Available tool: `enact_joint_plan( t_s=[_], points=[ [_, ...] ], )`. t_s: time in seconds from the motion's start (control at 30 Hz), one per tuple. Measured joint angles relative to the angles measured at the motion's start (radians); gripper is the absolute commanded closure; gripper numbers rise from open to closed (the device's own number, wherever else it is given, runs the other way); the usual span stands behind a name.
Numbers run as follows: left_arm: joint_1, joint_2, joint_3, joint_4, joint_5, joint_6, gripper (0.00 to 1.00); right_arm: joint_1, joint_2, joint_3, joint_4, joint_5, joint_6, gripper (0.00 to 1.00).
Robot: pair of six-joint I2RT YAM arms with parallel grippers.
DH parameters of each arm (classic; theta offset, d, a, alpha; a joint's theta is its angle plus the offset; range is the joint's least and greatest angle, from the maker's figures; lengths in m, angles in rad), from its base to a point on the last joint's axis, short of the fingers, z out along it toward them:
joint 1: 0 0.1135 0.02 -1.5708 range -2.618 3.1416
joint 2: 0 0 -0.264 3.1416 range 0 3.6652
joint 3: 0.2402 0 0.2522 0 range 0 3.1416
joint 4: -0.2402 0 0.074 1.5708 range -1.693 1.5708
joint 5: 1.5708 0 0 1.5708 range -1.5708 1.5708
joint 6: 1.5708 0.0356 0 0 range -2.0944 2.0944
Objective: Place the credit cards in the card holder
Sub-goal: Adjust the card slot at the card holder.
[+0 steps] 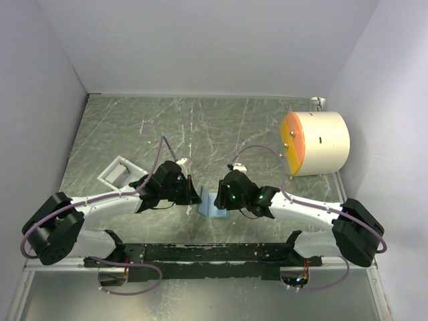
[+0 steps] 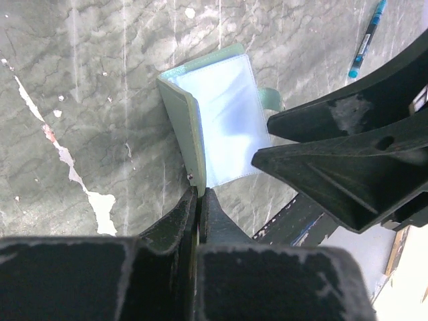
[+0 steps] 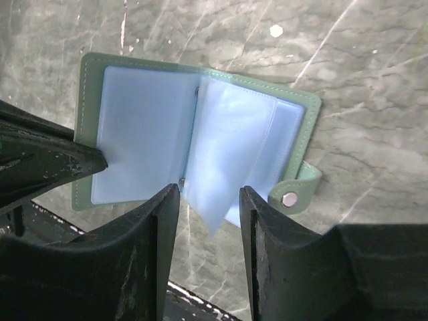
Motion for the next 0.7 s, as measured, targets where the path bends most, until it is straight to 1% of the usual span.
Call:
enact_joint_plan(
  t_s=[0.1, 0.2, 0.37, 0.43, 0.5, 0.57, 0.7],
  points=[
    [0.000, 0.000, 0.000, 0.000, -0.001, 0.002, 0.92, 0.000, -0.020, 0.030, -0.060, 0.036, 0.000, 0.59],
    [0.000, 0.000, 0.000, 0.000, -0.001, 0.002, 0.92, 0.000, -0.046, 0.051, -0.090, 0.040, 0.000, 0.60],
    [0.000, 0.004, 0.000, 0.004, -0.001, 0.002, 0.91, 0.000, -0.091, 0.058, -0.071, 0.030, 0.000, 0.61],
    [0.000, 0.009, 0.000, 0.006, -0.001, 0.002, 0.88, 0.000, -0.081, 0.058, -0.051, 0.027, 0.000, 0.62],
    [0.000, 0.016, 0.000, 0.010, -0.001, 0.002, 0.82, 0.000, -0.055, 0.058, -0.031, 0.024, 0.000, 0.63],
    [0.000, 0.020, 0.000, 0.010, -0.005, -0.001, 0.78, 0.000, -0.013, 0.058, -0.008, 0.016, -0.003, 0.64],
    [0.000, 0.020, 0.001, -0.005, -0.028, -0.002, 0.76, 0.000, 0.067, 0.057, 0.026, 0.008, -0.010, 0.67]
  ],
)
